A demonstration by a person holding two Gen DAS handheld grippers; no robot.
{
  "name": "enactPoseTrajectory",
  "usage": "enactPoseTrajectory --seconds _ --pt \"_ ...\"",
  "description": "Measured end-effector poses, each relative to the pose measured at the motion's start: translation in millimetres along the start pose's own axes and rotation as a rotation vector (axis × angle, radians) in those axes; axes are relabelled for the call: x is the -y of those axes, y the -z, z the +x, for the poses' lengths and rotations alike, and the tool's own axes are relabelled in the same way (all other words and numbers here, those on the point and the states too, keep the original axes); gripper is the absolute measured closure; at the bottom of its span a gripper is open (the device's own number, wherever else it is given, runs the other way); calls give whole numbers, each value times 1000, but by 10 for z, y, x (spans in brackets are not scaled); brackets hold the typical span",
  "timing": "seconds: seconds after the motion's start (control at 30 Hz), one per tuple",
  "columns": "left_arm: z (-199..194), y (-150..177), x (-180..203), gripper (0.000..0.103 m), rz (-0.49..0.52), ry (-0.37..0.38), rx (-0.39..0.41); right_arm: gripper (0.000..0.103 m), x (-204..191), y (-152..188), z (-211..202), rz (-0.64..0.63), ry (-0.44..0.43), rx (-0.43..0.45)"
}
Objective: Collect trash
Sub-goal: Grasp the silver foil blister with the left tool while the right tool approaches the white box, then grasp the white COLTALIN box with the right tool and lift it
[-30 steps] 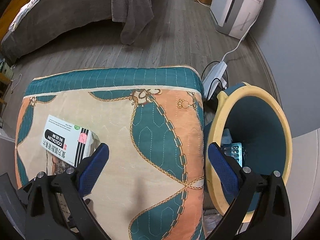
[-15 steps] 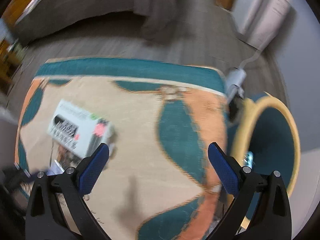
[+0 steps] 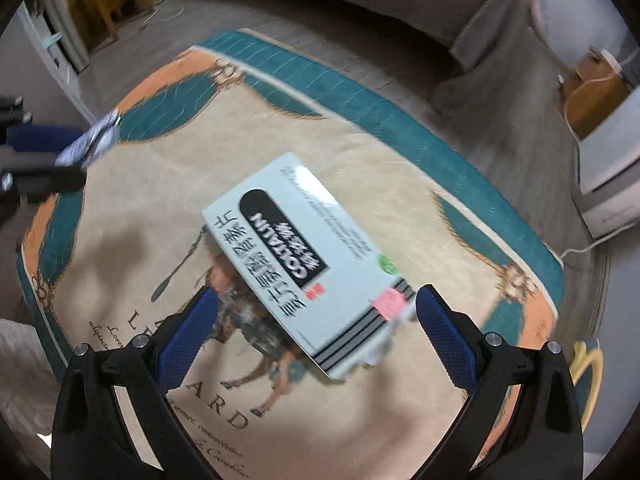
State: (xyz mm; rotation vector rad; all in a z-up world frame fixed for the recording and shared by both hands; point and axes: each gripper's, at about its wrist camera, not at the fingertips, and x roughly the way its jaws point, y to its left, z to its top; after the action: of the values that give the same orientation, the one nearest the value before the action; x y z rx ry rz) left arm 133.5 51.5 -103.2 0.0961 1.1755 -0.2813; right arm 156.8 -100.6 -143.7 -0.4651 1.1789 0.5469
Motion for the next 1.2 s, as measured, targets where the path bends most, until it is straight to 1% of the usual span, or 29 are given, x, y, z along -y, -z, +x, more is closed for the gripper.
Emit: enactPoseTrajectory --seconds 0.07,0.13,0.23,0.33,0.43,0.5,0.53,0.67,0.73,0.8,0.87,0.9,0.97,1.0,1.1,1.13,1.2 --pt "62 -53 -43 70 -14 6 -4 6 -10 -57 71 -22 13 -7" --pt "125 -99 -40 70 -1 -1 -11 6 -21 -80 126 -32 11 -12" --pt "206 -142 -48 70 7 9 -30 6 17 -136 224 -28 -1 -32" --pt "263 -189 -47 70 17 17 -40 6 76 -212 313 -20 15 -34" --pt "308 -223 -41 70 26 24 -50 6 201 -260 403 38 -2 -42" --pt "333 -237 -48 70 29 28 -53 6 275 -276 491 85 -30 -74" --pt "337 -250 -44 70 30 32 -52 6 306 -270 545 97 -26 -101" --pt "366 -275 -37 70 33 34 -52 6 381 -289 567 144 -38 -119" --pt "402 -268 -49 70 29 26 -62 6 375 -306 557 126 -47 -114" --pt "452 -244 -53 70 32 12 -79 6 325 -314 530 76 -20 -98" --pt "518 -214 -66 67 41 -7 -99 6 281 -335 521 31 0 -82" --pt "558 -193 -81 64 44 -19 -112 6 257 -327 512 25 -4 -80" --pt "617 -159 -123 58 37 -19 -135 6 237 -331 507 23 -2 -76" --pt "641 -147 -137 53 34 -17 -143 6 243 -335 510 23 2 -75" --pt "730 -105 -145 40 44 -12 -183 13 281 -264 486 36 1 -69" --pt "766 -93 -124 39 62 -18 -197 18 307 -267 486 47 -14 -66" --pt "812 -82 -101 38 86 -29 -214 20 351 -294 526 65 -24 -65"
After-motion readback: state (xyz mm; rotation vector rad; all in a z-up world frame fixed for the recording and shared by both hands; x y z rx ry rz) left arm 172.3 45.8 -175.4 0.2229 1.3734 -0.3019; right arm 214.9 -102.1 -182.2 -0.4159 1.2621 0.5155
